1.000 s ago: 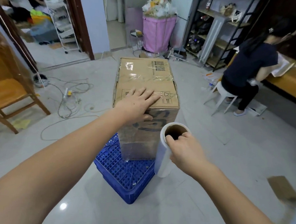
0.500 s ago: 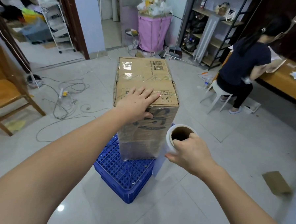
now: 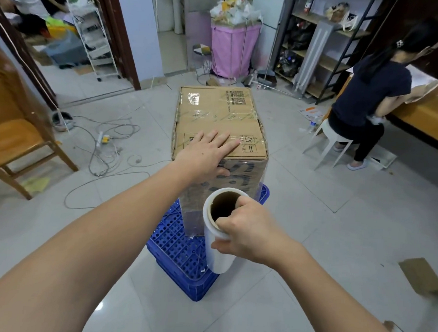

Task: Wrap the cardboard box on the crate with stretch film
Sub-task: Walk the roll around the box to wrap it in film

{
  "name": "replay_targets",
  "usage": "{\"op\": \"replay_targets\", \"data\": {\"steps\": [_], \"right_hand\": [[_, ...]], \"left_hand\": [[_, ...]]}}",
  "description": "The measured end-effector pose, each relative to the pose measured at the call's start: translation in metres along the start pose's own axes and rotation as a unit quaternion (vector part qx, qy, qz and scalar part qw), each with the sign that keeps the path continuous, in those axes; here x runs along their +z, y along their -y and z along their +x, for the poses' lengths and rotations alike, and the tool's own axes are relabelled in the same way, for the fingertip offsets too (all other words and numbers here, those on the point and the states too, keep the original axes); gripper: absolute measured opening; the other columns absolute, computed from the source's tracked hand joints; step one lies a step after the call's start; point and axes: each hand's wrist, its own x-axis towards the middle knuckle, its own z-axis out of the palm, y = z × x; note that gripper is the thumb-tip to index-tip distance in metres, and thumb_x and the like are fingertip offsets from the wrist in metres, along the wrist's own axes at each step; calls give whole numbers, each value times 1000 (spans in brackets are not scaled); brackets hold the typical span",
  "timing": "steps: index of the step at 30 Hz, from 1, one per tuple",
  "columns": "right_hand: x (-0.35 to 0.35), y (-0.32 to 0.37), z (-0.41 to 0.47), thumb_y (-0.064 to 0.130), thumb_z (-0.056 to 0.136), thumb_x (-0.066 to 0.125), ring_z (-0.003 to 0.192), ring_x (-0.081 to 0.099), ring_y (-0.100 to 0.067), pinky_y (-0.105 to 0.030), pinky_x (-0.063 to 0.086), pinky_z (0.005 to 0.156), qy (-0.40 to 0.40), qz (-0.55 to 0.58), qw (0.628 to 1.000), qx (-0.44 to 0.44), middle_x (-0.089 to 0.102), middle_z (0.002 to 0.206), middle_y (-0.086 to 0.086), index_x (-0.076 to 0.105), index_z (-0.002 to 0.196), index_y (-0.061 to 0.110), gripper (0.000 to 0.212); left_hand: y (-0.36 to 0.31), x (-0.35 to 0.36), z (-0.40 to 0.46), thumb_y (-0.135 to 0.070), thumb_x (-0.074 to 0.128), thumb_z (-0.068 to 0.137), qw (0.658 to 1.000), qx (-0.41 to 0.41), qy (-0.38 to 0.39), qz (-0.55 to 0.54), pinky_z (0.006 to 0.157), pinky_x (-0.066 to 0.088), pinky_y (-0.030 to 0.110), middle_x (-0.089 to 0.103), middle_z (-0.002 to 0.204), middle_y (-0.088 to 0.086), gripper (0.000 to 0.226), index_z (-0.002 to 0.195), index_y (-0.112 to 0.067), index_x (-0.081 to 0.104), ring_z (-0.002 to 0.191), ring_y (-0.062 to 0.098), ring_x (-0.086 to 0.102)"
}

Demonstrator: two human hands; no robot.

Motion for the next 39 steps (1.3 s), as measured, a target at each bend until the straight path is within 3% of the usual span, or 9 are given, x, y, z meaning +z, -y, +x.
{"op": "replay_targets", "data": {"steps": [3, 8, 12, 20, 27, 30, 32, 35, 39], "right_hand": [[2, 2, 5, 51, 68, 81, 69, 30, -16, -32, 52, 68, 24, 12, 1000, 2, 58, 58, 4, 61, 65, 20, 36], [-11, 12, 3, 46, 85, 69, 76, 53, -24, -35, 39, 86, 86, -24, 995, 48, 67, 79, 0, 46, 83, 21, 34], [-3, 33, -7, 29, 63, 86, 52, 42, -21, -37, 44, 69, 89, -58, 987, 123, 62, 65, 2, 31, 82, 23, 60], [-16, 52, 3, 62, 96, 44, 70, 51, -20, -34, 41, 76, 53, -22, 972, 227, 64, 84, 1, 41, 94, 21, 41], [-22, 68, 36, 37, 100, 49, 72, 51, -24, -33, 33, 61, 113, -41, 931, 345, 67, 94, -4, 45, 92, 18, 21], [-19, 74, 52, 28, 95, 50, 70, 46, -25, -32, 30, 59, 99, -31, 905, 412, 64, 89, -4, 40, 92, 17, 16], [-14, 76, 61, 43, 91, 54, 74, 47, -24, -32, 35, 67, 84, -28, 889, 449, 59, 80, -1, 40, 93, 18, 29], [-3, 72, 74, 85, 70, 55, 76, 45, -19, -32, 34, 68, 58, -34, 846, 529, 58, 74, 5, 48, 83, 20, 66], [2, 70, 81, 90, 70, 47, 67, 49, -18, -30, 32, 71, 60, -62, 827, 556, 55, 62, 5, 51, 65, 21, 69]], "left_hand": [[0, 1, -1, -64, 56, 95, 1000, -2, -1, 2, 127, 11, 55, 7, 173, 1, 94, 162, -39, -4, 158, 31, 7], [0, 2, 5, -67, 58, 93, 1000, -1, 1, 1, 127, 12, 55, 11, 172, 2, 95, 162, -40, -1, 157, 31, 10], [0, -1, 7, -66, 59, 92, 1000, 1, 3, -3, 127, 12, 55, 11, 172, 2, 95, 161, -41, -1, 157, 31, 10], [2, -1, -4, -66, 58, 93, 1000, 7, -7, -5, 126, 14, 56, 13, 172, 2, 94, 162, -38, 1, 157, 32, 12], [12, -14, -14, -55, 73, 87, 989, 52, -17, -141, 126, 13, 56, 20, 170, -1, 93, 161, -37, 19, 154, 28, 23], [38, -26, -15, -54, 71, 90, 977, 103, 20, -187, 120, 32, 50, 21, 170, -4, 77, 156, -37, 34, 148, 27, 34], [64, -28, -20, -58, 67, 91, 978, 150, 30, -139, 116, 37, 44, 24, 169, -4, 75, 156, -37, 35, 146, 25, 37], [103, -23, -28, -66, 66, 87, 971, 231, 27, -59, 125, 19, 42, 17, 171, 0, 93, 163, -37, 21, 155, 25, 21], [125, -6, -28, -79, 70, 74, 957, 291, 12, 7, 128, -2, 46, 2, 173, 1, 121, 164, -36, 1, 159, 25, 0]]}}
